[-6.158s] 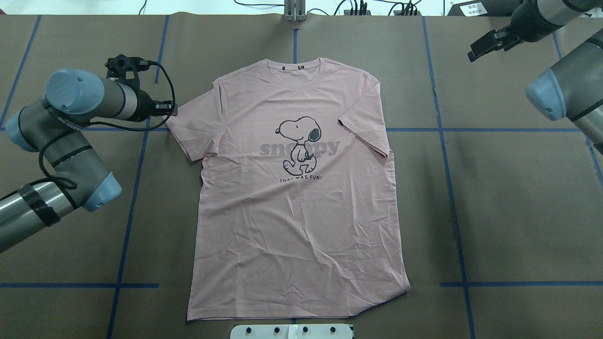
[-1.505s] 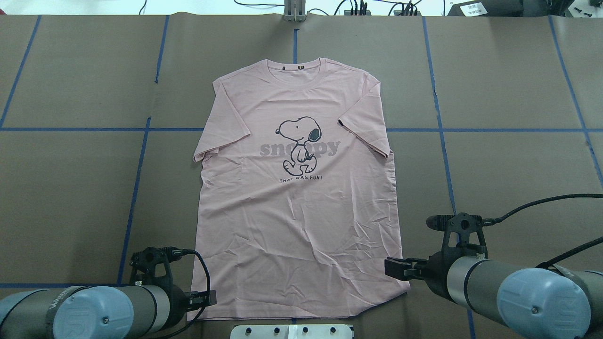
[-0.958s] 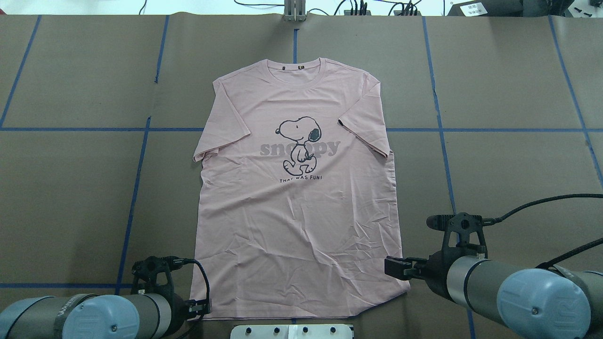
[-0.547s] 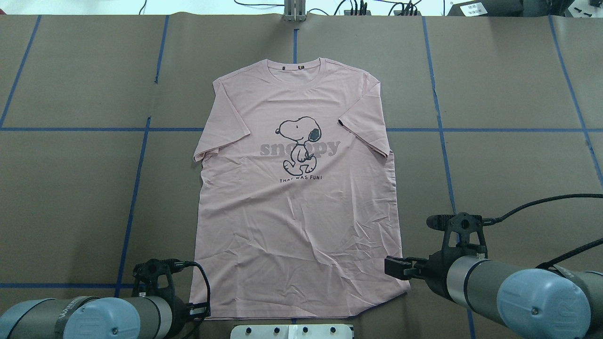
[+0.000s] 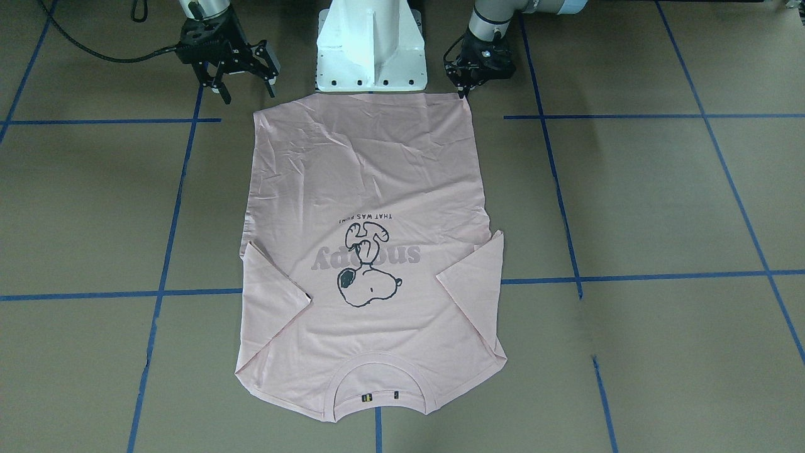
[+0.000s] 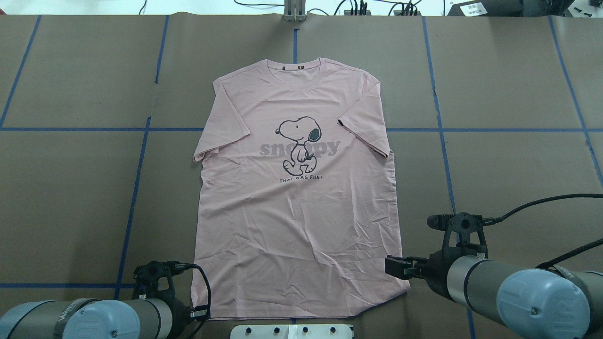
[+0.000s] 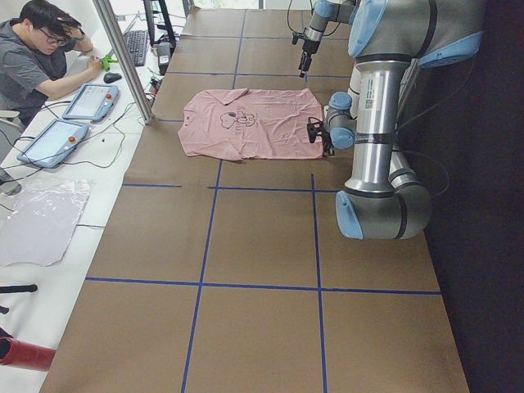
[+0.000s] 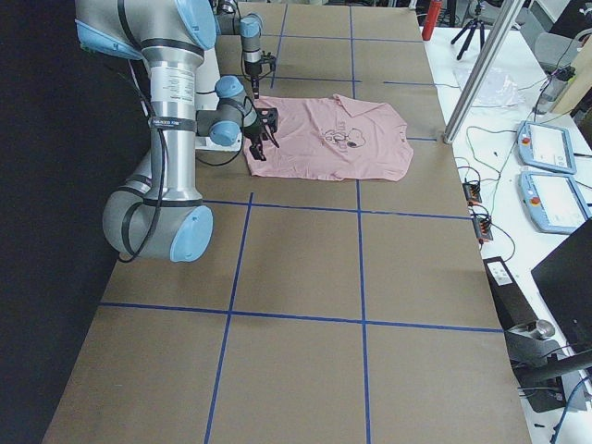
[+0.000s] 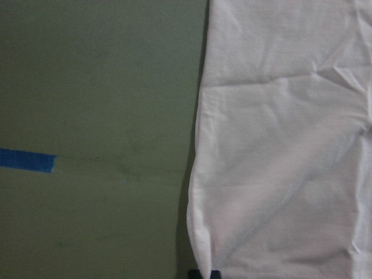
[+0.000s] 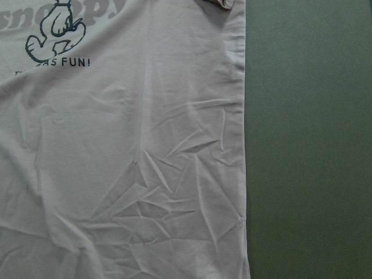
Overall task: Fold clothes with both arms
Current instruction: 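Grasp the hem corners with both grippers, then lift the hem with both grippers and fold it toward the collar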
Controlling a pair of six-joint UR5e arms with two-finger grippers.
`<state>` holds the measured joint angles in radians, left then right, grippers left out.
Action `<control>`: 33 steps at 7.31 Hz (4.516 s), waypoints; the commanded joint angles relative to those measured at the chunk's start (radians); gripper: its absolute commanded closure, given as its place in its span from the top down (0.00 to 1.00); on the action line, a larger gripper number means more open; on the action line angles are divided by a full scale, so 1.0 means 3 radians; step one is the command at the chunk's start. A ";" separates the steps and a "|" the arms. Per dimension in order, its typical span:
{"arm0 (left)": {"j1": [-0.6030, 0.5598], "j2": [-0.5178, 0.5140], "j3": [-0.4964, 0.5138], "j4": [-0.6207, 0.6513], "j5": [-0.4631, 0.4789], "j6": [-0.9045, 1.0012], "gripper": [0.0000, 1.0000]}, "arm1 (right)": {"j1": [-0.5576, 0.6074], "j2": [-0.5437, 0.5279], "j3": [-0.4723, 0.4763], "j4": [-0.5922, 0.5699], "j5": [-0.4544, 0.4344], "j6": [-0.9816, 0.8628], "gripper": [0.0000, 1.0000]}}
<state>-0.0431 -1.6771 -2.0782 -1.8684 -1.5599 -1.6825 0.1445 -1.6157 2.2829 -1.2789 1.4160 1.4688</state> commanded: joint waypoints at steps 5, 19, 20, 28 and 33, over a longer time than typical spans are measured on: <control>-0.0005 -0.0014 -0.0006 0.0005 0.0131 0.0040 0.00 | -0.0476 -0.0004 -0.0282 -0.0027 -0.0695 0.0825 0.78; -0.0056 0.0002 -0.0011 0.0026 0.0281 0.0086 0.00 | -0.0773 0.0042 -0.0573 -0.0042 -0.0890 0.1265 0.20; -0.0056 0.0002 -0.0011 0.0026 0.0281 0.0086 0.00 | -0.0773 0.0057 -0.0564 -0.0042 -0.0915 0.1382 0.00; -0.0566 0.0119 -0.1297 0.1040 -0.0371 0.0791 0.00 | -0.0696 -0.0050 0.0481 -0.0611 -0.0621 0.1266 0.00; -0.1107 -0.0396 -0.1746 0.1800 -0.0778 0.1060 0.00 | -0.0438 0.0001 0.0981 -0.0978 -0.0289 0.0986 0.00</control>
<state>-0.3182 -1.7515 -2.6374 -1.3384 -1.7868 -1.4258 -0.0446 -1.6244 2.5771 -1.5593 1.2802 1.8091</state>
